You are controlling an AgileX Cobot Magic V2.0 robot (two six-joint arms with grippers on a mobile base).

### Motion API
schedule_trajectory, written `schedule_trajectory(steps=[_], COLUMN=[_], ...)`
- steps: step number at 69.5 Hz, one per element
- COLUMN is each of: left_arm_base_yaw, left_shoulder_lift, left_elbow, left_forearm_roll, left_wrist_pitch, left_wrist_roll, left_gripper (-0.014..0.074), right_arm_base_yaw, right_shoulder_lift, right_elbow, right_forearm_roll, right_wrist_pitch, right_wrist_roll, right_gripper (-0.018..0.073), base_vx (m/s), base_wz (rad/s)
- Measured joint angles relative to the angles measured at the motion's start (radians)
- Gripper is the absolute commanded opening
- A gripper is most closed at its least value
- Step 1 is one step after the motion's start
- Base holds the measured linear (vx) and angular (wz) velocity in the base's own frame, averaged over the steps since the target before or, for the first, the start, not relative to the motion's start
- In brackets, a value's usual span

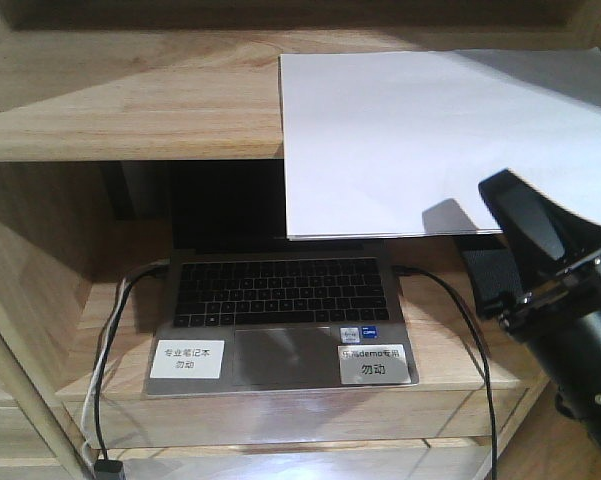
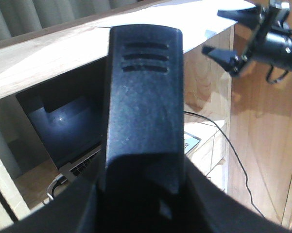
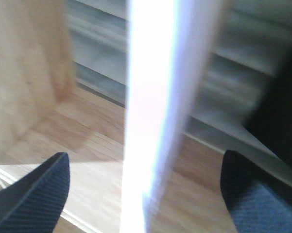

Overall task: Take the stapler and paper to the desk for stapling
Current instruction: 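Grasp the edge of the white paper sheet with the right gripper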

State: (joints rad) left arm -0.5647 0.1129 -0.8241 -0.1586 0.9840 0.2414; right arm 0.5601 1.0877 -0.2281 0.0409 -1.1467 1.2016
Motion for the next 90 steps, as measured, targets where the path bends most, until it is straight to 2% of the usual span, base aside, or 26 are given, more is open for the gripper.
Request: schedule_trajectory(steps=[16, 38, 62, 67, 74, 90], left_arm_base_yaw=[0.000, 0.000, 0.000, 0.000, 0.000, 0.000], left_shoulder_lift=[0.000, 0.000, 0.000, 0.000, 0.000, 0.000], left_elbow=[0.000, 0.000, 0.000, 0.000, 0.000, 0.000], left_forearm_roll=[0.000, 0.000, 0.000, 0.000, 0.000, 0.000], left_wrist_pitch=[0.000, 0.001, 0.000, 0.000, 0.000, 0.000], left_wrist_roll=[0.000, 0.000, 0.000, 0.000, 0.000, 0.000], left_gripper=[-0.0006, -0.0006, -0.0006, -0.0006, -0.0006, -0.0006], right_arm_base_yaw=[0.000, 0.000, 0.000, 0.000, 0.000, 0.000], right_shoulder_lift=[0.030, 0.073, 0.073, 0.073, 0.073, 0.073], right_elbow=[-0.029, -0.040, -0.099, -0.099, -0.099, -0.099], right_forearm_roll=[0.053, 0.105, 0.107, 0.107, 0.107, 0.116], right_wrist_pitch=[-0.006, -0.005, -0.007, -0.007, -0.007, -0.007], right_wrist_roll=[-0.059, -0.065, -0.071, -0.071, -0.071, -0.071], right_gripper=[0.0594, 0.0594, 0.0568, 0.0528, 0.0417, 0.0045], base_vx=[0.00, 0.00, 0.00, 0.00, 0.00, 0.00], base_wz=[0.00, 0.00, 0.00, 0.00, 0.00, 0.00])
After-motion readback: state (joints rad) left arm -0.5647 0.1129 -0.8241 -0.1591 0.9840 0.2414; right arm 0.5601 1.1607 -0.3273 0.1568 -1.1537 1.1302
